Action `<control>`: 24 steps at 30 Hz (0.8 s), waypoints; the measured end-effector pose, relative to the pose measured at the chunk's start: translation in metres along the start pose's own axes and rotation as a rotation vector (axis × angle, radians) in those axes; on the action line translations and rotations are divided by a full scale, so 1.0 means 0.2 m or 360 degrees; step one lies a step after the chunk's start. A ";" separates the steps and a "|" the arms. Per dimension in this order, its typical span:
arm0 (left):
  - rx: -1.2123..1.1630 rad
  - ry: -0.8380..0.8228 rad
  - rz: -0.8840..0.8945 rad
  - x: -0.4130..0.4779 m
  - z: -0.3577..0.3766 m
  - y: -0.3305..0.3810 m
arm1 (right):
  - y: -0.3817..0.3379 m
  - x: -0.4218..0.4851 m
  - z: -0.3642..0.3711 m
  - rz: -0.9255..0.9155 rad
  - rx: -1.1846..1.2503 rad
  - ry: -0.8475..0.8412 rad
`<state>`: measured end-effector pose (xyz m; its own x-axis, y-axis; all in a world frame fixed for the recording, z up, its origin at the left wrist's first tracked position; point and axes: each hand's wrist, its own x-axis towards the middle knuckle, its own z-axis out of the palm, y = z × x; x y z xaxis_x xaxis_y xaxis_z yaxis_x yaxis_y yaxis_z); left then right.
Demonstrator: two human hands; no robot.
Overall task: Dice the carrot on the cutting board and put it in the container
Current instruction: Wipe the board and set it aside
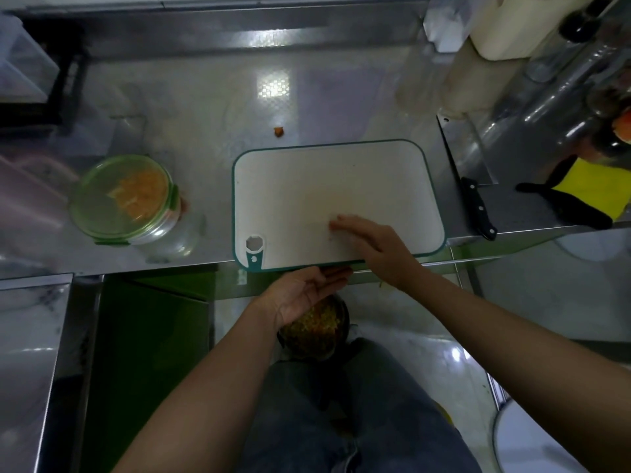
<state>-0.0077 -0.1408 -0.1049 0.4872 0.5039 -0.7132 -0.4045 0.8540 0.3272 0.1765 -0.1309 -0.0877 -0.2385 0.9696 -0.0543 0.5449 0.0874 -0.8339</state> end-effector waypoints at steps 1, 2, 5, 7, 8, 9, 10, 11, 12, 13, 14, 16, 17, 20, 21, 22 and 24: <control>-0.0017 0.0017 -0.0006 0.00 0.00 0.00 | 0.00 0.01 0.00 0.0028 -0.0002 0.0003; -0.0026 0.0030 -0.0009 0.00 0.00 0.00 | 0.01 0.02 0.00 0.0037 -0.0025 -0.0007; -0.0043 0.0039 -0.0001 -0.01 0.01 0.00 | 0.01 0.01 0.03 -0.0088 -0.0093 -0.0017; -0.0048 0.0028 0.0010 -0.01 0.02 0.00 | 0.00 -0.02 0.05 -0.0144 -0.0025 0.0031; -0.0043 0.0029 0.0017 -0.02 0.02 0.00 | 0.00 -0.04 0.05 -0.0150 0.0023 0.0057; -0.0039 0.0033 0.0026 -0.02 0.02 0.00 | -0.01 -0.05 0.04 -0.0147 0.0059 0.0081; -0.0040 0.0035 0.0030 -0.03 0.03 0.00 | -0.01 -0.05 0.03 -0.0134 0.0076 0.0111; -0.0048 0.0035 0.0028 -0.03 0.03 0.01 | -0.02 -0.04 0.02 -0.0122 0.0073 0.0148; -0.0061 0.0040 0.0017 -0.04 0.04 0.01 | -0.03 -0.02 0.01 -0.0117 0.0062 0.0189; -0.0082 0.0047 0.0003 -0.04 0.04 0.01 | -0.04 0.01 0.01 -0.0117 0.0047 0.0216; -0.0107 0.0055 -0.0011 -0.04 0.04 0.01 | -0.04 0.04 0.00 -0.0114 0.0027 0.0204; -0.0146 0.0067 -0.0038 -0.03 0.03 0.01 | -0.03 0.11 0.02 -0.0112 -0.0074 0.0029; -0.0159 0.0071 -0.0043 -0.03 0.03 0.01 | -0.01 0.14 0.04 -0.0130 -0.0167 -0.0097; -0.0180 0.0079 -0.0043 -0.03 0.04 0.00 | 0.04 0.13 0.09 -0.0266 -0.0433 -0.0300; -0.0186 0.0083 -0.0036 -0.03 0.04 0.00 | 0.05 0.10 0.09 -0.0309 -0.0448 -0.0304; -0.0197 0.0084 -0.0028 -0.03 0.04 0.00 | 0.06 0.06 0.09 -0.0346 -0.0432 -0.0291; -0.0236 0.0068 -0.0010 -0.03 0.05 0.00 | 0.06 -0.01 0.09 -0.0396 -0.0351 -0.0248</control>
<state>-0.0035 -0.1425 -0.0952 0.4579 0.4900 -0.7418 -0.5131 0.8271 0.2296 0.1688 -0.1353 -0.1070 -0.4957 0.8676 0.0381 0.6110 0.3796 -0.6947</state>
